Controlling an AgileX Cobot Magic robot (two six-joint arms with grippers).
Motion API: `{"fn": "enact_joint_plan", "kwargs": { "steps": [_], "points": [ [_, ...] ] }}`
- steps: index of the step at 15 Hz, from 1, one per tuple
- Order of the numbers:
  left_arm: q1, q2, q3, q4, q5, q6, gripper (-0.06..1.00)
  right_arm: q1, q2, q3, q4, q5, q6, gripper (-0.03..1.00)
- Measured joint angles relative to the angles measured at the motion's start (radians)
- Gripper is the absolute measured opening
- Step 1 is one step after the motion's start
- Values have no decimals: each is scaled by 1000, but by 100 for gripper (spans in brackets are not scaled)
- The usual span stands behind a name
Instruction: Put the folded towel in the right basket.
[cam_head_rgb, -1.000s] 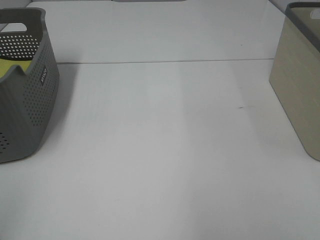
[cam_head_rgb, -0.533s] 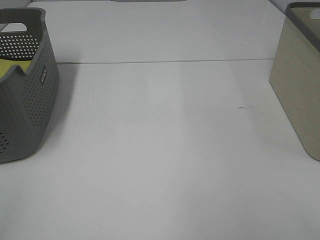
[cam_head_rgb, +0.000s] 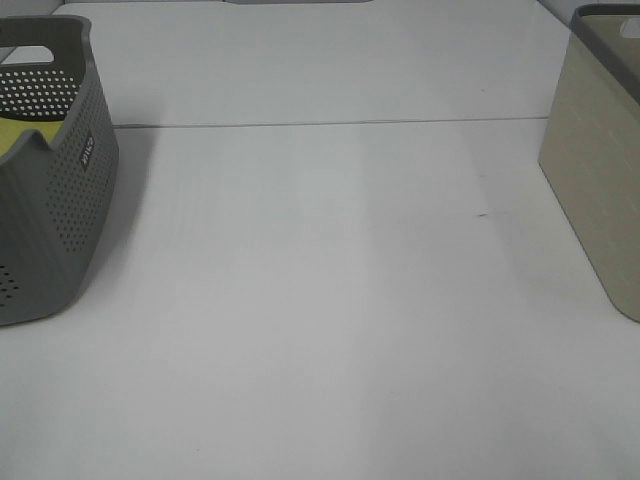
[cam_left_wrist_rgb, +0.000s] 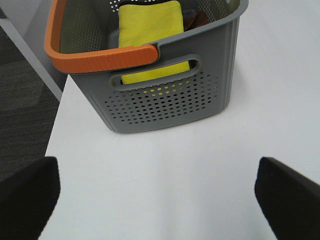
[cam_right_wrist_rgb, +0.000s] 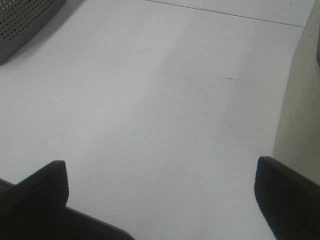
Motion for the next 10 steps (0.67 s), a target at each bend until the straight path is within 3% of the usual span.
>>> {"fn": "enact_joint_plan", "kwargs": {
  "steps": [4,8,10],
  "points": [
    [0,0,0,0,0,0,99,0,-88,39,-53,-46,51,97],
    [0,0,0,0,0,0,99,0,-87,57,-198,-54,269,97],
    [0,0,0,0,0,0,99,0,-70,57,-232,-58,312,97]
  ]
}}
